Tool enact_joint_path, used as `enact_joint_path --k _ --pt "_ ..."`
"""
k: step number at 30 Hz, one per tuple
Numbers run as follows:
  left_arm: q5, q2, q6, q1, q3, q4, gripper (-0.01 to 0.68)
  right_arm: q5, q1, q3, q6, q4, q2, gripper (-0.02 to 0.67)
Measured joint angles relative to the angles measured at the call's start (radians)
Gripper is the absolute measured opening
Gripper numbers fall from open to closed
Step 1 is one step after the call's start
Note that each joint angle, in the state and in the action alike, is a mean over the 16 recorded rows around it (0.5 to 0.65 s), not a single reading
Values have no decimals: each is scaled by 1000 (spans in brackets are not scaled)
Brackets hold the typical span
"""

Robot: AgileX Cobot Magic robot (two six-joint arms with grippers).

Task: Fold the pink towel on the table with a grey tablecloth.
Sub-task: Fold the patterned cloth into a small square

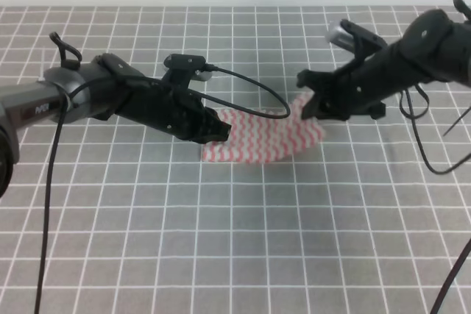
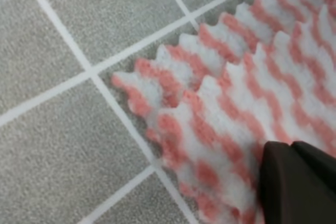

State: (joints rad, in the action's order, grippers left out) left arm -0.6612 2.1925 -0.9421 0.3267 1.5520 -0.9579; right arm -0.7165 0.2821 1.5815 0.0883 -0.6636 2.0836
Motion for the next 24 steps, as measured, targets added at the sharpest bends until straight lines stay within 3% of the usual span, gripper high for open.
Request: enact_joint_path --k 24 --pt "-11 -16 0 -14 -1 -20 -4 36 93 105 -1 -49 55 -12"
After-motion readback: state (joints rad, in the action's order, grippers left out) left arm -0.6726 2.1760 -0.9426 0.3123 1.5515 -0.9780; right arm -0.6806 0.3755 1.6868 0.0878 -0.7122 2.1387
